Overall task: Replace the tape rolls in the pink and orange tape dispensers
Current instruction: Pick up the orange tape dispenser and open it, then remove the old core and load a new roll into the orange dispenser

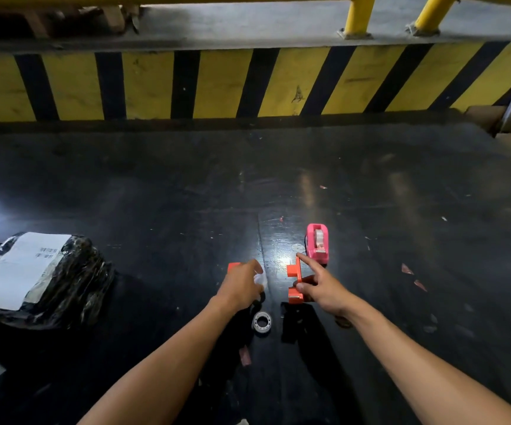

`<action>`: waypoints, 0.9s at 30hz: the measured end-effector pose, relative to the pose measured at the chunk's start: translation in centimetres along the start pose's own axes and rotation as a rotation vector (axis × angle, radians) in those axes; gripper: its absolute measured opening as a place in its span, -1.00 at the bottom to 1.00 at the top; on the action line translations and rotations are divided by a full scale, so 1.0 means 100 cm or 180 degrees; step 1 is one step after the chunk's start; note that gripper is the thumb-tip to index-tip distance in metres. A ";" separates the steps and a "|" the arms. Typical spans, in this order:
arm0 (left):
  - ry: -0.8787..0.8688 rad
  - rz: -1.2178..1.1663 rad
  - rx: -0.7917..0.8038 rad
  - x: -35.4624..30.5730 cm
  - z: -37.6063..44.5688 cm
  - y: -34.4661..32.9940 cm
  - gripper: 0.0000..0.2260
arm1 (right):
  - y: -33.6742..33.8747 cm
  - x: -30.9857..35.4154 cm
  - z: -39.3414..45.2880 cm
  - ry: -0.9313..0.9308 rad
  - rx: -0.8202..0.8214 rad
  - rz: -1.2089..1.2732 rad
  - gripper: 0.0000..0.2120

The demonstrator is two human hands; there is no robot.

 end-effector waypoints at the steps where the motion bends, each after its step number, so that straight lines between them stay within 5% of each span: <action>1: -0.0118 0.0300 0.0108 -0.004 0.001 -0.004 -0.74 | 0.000 -0.002 0.000 -0.0014 0.0012 -0.0012 -0.34; 7: -0.0529 0.1528 0.0465 -0.018 0.004 -0.019 -0.73 | -0.001 -0.008 -0.001 -0.0038 0.0032 0.0010 -0.34; 12: -0.0742 0.0852 0.0025 -0.026 -0.019 -0.014 -0.70 | 0.004 -0.012 -0.004 -0.0056 -0.0028 0.0035 -0.35; 19: -0.0333 0.0800 0.0562 -0.005 -0.063 -0.045 -0.36 | -0.004 -0.016 -0.007 -0.0118 0.0058 0.0078 -0.35; 27: -0.0113 0.0490 0.0206 0.001 -0.069 -0.045 -0.63 | -0.027 -0.014 -0.018 -0.0026 0.0389 -0.0131 -0.34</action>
Point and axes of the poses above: each hand's wrist, its own z-axis towards the middle knuckle, its own y-axis out of the back of the hand, x = y × z, the point moved 9 cm from there along z, towards the middle knuckle, and after that the axes turned 12 degrees about -y, right-handed, at the moved point
